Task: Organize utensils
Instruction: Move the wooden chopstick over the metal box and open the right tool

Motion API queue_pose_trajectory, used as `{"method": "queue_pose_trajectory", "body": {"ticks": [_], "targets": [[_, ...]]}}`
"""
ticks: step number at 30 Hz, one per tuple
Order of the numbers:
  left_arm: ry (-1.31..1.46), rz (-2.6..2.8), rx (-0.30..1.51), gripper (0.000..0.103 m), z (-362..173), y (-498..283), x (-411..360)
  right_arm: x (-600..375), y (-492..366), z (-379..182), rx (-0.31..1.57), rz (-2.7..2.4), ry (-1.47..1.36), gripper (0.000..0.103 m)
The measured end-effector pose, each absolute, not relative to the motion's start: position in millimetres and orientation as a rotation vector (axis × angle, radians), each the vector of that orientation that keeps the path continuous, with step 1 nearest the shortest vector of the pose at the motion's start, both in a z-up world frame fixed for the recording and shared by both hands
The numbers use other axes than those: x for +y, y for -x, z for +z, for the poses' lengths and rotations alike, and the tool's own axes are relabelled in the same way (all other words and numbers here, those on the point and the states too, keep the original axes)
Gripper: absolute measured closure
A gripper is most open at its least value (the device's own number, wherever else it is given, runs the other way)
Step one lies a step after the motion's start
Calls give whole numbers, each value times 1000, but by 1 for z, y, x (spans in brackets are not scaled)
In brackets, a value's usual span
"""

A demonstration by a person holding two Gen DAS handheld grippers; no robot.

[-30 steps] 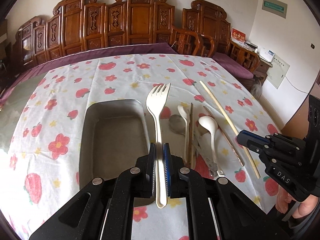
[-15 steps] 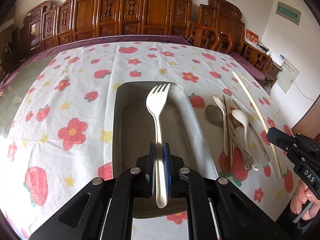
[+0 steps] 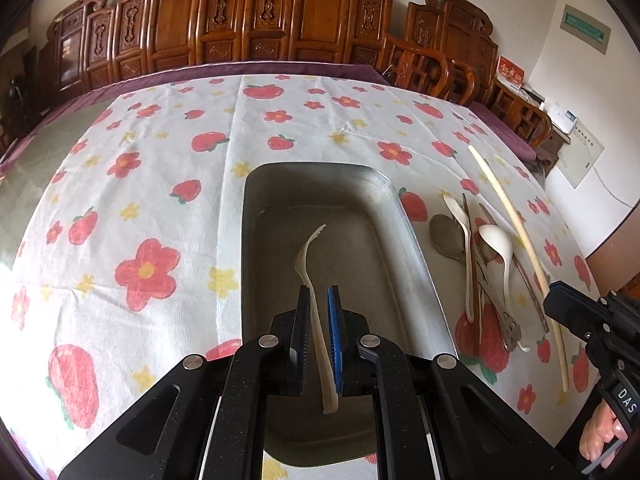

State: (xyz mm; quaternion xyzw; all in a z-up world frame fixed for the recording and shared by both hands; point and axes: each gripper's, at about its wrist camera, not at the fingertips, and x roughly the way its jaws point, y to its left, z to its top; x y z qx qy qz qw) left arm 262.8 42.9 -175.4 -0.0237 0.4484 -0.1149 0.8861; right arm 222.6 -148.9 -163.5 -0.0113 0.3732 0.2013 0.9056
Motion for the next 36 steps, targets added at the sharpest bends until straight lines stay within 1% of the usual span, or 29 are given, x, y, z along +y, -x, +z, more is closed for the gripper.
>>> {"method": "queue_pose_trajectory", "body": {"ticks": [8,17,26,36], "targets": [[69,-225,879,96,-150,-259,67,-120,-239,-161,805,431,-4,97],[59,-185,825,96,-131,-255,93,-86,-261,-172,853,441,-37,97],[106,-142,815,96,-126,-258,119,-60,-283,-189,893,427,-28,97],[95,-137,817,96,-127,-259,120,-59,-284,-205,916,446,-18,96]]}}
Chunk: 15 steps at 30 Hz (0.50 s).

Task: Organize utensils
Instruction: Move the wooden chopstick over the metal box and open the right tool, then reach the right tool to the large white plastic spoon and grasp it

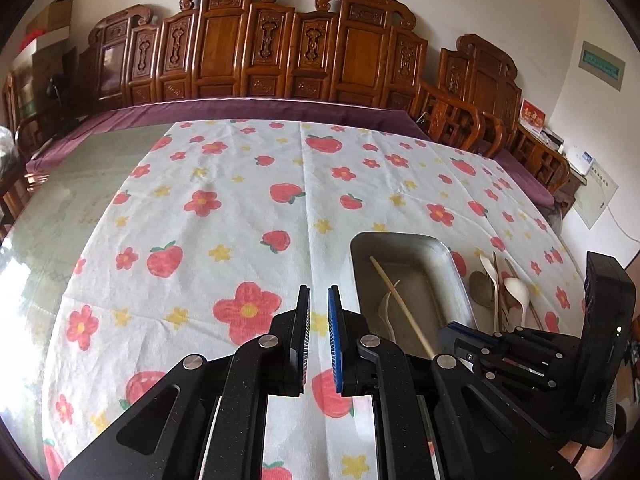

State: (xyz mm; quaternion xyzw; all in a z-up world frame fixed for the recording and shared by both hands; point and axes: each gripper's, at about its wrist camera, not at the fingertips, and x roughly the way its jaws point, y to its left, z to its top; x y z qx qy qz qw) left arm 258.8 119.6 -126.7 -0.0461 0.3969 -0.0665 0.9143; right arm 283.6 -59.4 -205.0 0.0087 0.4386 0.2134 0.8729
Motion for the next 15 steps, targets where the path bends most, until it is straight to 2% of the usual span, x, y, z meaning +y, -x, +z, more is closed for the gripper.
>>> {"method": "queue_pose_trajectory", "body": {"ticks": [15], "targets": [[20,-236,824,95,-130,-247,64,-153,-236,-160,806,379,42,96]]}}
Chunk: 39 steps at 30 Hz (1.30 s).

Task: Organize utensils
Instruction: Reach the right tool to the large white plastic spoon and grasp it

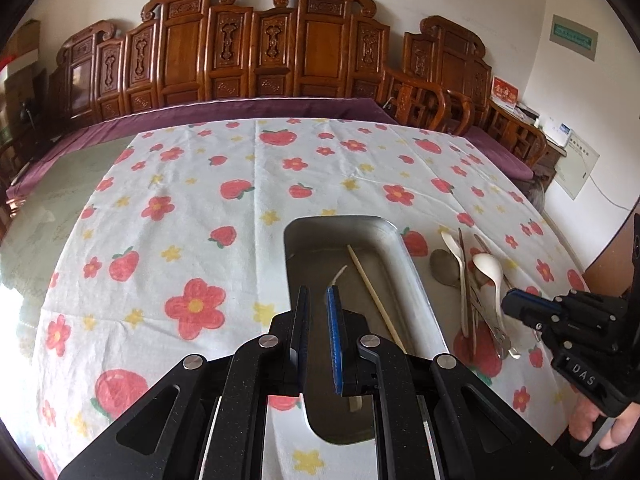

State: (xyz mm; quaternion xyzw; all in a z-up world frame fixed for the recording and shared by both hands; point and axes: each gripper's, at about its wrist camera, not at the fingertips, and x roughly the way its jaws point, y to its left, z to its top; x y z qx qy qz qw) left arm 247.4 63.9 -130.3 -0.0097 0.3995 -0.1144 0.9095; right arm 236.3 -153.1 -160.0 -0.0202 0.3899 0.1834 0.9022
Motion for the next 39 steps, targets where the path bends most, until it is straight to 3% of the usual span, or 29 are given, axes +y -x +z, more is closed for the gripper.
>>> {"method": "queue_pose_trajectory", "body": {"ticks": [9,18,23,28,39], "targets": [[-6,-318,823,94,-135,-233,23,-220,-220,-163,806,265,99,97],[-41,-363,810,94,-140,-220,-11,-263,-227,-202,877,192,83,97],[-46,-370,818,94,-147,-220,-21,-263,-234,-218,895,197,62,96],[-56,-376,819,94,-151,-219,-28,-249,-249,-226,894,230,62,84],[-70,-382,823,94,-157,-216,-35,-232,-279,-245,907,271,31,84]]}}
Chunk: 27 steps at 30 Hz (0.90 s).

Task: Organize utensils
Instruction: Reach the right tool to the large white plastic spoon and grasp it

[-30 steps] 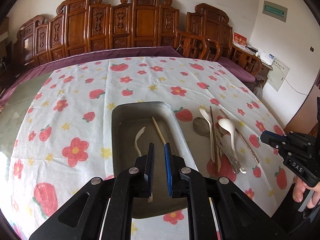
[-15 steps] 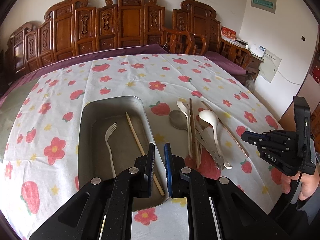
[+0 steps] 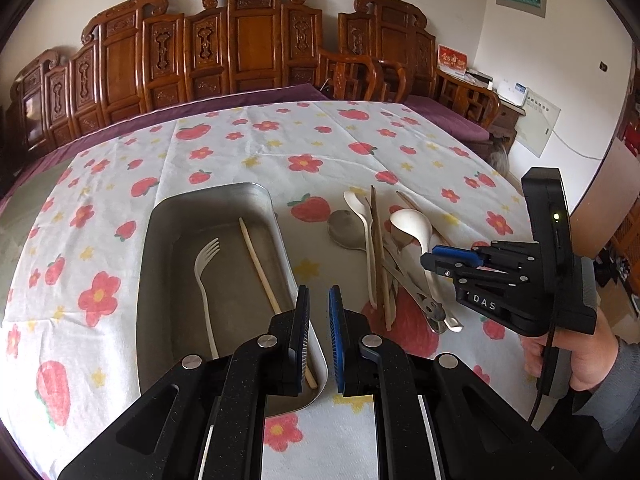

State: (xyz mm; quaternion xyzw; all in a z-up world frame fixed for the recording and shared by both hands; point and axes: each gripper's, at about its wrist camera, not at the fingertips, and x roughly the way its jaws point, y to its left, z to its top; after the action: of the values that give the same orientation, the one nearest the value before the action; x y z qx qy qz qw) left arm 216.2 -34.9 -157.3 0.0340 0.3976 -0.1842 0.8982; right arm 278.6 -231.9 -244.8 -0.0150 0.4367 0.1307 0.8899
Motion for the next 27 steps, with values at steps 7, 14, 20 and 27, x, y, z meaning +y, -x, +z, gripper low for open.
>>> {"method": "queue_pose_trajectory", "body": {"ticks": [7,14,20,27], "targets": [[-80,-387,820,94,-159,-216,-40,-229,-281,-252,930,247,72,84],[-83,-385,806,94,-156,-211,-42,-240,-277,-248,943,270,34,95],[-92,-390,806,94,-157,-208,-51,-247,-272,-236,912,293,15,99],[-129,-389,835,94,-164,-206,-72,-262,-272,-218,866,318,-40,99]]}}
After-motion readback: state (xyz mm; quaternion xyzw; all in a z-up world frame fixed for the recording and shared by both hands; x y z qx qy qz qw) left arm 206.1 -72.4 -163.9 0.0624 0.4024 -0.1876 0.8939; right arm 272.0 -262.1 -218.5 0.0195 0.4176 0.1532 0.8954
